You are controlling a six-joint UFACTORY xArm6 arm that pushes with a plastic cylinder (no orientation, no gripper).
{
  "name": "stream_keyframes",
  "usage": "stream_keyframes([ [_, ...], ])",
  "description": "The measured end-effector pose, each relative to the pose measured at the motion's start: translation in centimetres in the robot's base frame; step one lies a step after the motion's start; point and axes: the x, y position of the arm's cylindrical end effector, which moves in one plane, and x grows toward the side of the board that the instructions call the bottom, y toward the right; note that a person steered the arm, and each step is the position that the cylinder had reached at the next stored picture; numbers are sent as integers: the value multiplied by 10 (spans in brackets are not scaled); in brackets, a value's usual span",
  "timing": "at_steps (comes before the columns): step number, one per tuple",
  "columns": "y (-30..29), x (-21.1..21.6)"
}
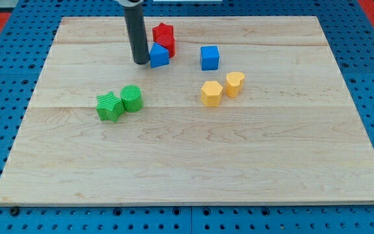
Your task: Move the blue cube at the top center of the board
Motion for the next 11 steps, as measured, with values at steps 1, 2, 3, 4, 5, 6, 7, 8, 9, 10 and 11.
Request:
stream_keyframes([
  [1, 16, 27],
  [2, 42, 48],
  [3, 137, 49],
  [4, 119, 21],
  [5, 116, -24],
  [6, 141, -41],
  [7, 148, -44],
  [8, 137, -79],
  [9, 141, -89],
  [10, 104, -98],
  [11, 83, -109],
])
